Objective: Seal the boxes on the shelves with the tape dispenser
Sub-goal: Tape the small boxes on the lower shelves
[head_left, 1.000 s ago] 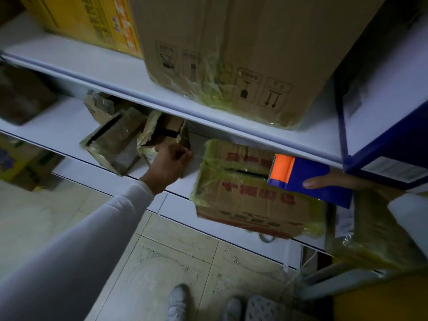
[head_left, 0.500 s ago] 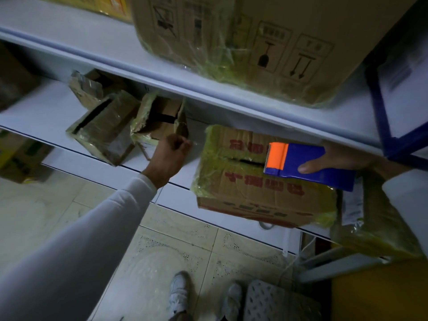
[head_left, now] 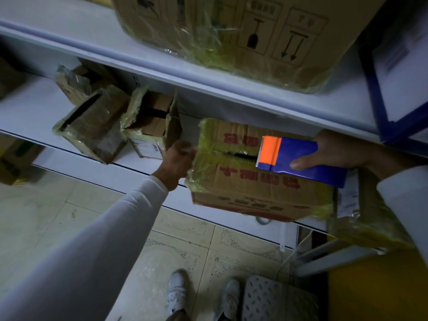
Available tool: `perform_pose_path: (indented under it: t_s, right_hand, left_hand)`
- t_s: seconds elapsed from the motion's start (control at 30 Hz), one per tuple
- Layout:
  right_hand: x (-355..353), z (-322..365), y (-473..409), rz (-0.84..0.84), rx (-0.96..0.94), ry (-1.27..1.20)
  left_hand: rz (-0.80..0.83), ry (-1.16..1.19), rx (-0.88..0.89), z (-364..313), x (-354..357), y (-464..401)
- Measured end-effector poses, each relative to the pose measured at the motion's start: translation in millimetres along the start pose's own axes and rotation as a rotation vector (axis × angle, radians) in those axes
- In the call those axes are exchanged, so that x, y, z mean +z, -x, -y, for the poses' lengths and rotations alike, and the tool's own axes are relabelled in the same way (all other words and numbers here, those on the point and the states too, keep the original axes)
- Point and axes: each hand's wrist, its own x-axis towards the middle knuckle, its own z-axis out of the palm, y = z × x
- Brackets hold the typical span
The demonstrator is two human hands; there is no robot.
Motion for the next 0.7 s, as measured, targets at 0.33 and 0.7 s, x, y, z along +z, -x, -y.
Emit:
perform_pose_path:
  t_s: [0.33,0.7]
  right_hand:
    - [0.9,-0.4,-3.3,-0.065,0.002,0.111]
    - [11.0,-3.1,0.6,-0.068,0.001,0.275]
  left_hand:
    - [-0.143,-0.41,0.28,-12.8,10.1,9.2]
    - [-0.071,-0.458,0.289,-17.5,-13.5,6.6]
